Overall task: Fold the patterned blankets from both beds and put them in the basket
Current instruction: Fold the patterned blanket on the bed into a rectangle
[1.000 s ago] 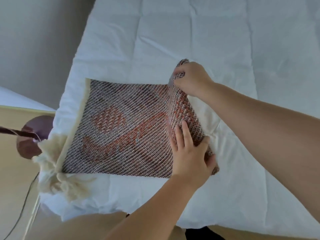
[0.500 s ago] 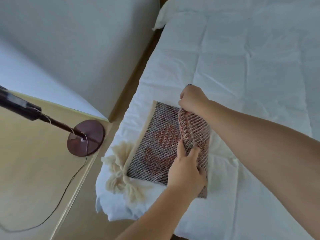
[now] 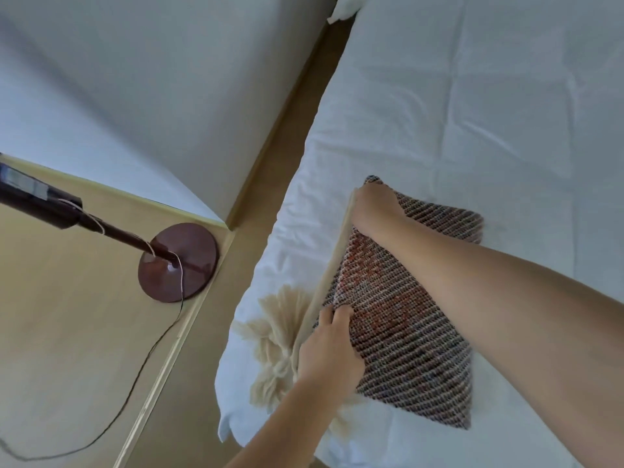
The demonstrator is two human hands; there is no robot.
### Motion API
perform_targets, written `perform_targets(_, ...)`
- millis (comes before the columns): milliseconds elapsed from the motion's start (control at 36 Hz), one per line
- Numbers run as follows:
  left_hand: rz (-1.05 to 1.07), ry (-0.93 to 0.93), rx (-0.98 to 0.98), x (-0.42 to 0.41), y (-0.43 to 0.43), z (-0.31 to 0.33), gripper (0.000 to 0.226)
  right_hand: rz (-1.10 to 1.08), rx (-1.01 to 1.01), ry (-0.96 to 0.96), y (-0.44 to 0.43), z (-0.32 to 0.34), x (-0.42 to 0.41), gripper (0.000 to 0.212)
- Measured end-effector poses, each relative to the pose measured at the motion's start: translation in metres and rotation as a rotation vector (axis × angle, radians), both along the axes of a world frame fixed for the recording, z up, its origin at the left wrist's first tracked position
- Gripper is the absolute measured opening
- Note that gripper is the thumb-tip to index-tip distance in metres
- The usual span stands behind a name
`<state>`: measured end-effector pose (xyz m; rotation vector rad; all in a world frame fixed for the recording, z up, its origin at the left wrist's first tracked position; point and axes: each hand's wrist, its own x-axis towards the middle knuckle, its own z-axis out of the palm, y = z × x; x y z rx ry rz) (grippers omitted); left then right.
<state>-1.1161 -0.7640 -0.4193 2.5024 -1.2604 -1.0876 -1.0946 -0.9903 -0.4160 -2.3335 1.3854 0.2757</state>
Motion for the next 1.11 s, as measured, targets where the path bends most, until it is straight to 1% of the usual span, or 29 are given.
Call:
perform_targets(83,-0.003,0.005,-0.007,0.017,-0.001,-0.022,0.066,-0.022,0.017,-0.017,0.000,-0.017,0.006,0.029)
perform_targets(139,0.003,0.020,-0.002,0.026,-0.001,-0.036,0.064,-0.027,0.081,-0.090,0.000,-0.031,0.006,0.032)
perform_targets(194,-0.006,0.003,-0.006,0.030,0.000,-0.047,0.062,-0.033,0.155,-0.266,0.004,-0.044,0.002,0.036)
perform_targets(222,-0.010,-0.035,-0.017,0.030,0.001,-0.052,0.061,-0.018,0.157,-0.359,0.006,-0.049,-0.001,0.040)
perform_targets(250,-0.010,-0.083,-0.031,0.029,0.003,-0.057,0.061,0.025,0.093,-0.402,0.008,-0.054,-0.005,0.043)
perform_targets(278,-0.009,-0.128,-0.055,0.027,0.004,-0.061,0.061,0.092,-0.028,-0.383,0.008,-0.060,-0.010,0.046)
perform_targets(306,-0.012,-0.162,-0.092,0.025,0.003,-0.064,0.061,0.167,-0.165,-0.317,0.007,-0.065,-0.015,0.050)
perform_targets(333,-0.028,-0.185,-0.133,0.024,0.000,-0.068,0.061,0.227,-0.249,-0.230,0.005,-0.068,-0.020,0.054)
perform_targets(361,-0.063,-0.201,-0.160,0.022,-0.004,-0.072,0.062,0.269,-0.262,-0.139,0.003,-0.071,-0.027,0.060)
perform_targets(417,-0.166,-0.252,-0.194,0.021,-0.018,-0.078,0.067,0.291,-0.218,0.008,-0.002,-0.079,-0.042,0.069)
perform_targets(472,-0.262,-0.281,-0.170,0.023,-0.037,-0.080,0.067,0.256,-0.205,0.077,-0.003,-0.089,-0.060,0.074)
perform_targets(556,-0.345,-0.326,-0.129,0.031,-0.060,-0.083,0.067,0.201,-0.199,0.102,-0.003,-0.097,-0.093,0.079)
perform_targets(667,-0.443,-0.388,-0.170,0.036,-0.084,-0.093,0.069,0.100,-0.212,0.148,-0.009,-0.100,-0.146,0.083)
perform_targets(722,-0.462,-0.409,-0.196,0.040,-0.099,-0.095,0.070,0.049,-0.187,0.155,-0.011,-0.097,-0.163,0.084)
perform_targets(806,-0.467,-0.385,-0.201,0.045,-0.113,-0.093,0.065,0.069,-0.147,0.149,0.005,-0.090,-0.173,0.086)
perform_targets(917,-0.455,-0.382,-0.146,0.043,-0.108,-0.092,0.066,0.118,-0.073,0.113,0.069,-0.086,-0.186,0.086)
perform_targets(1056,-0.410,-0.379,-0.105,0.037,-0.091,-0.088,0.067,0.143,-0.021,-0.025,0.166,-0.095,-0.215,0.082)
perform_targets(1111,-0.379,-0.359,-0.085,0.036,-0.084,-0.086,0.067,0.193,0.008,-0.039,0.197,-0.099,-0.229,0.078)
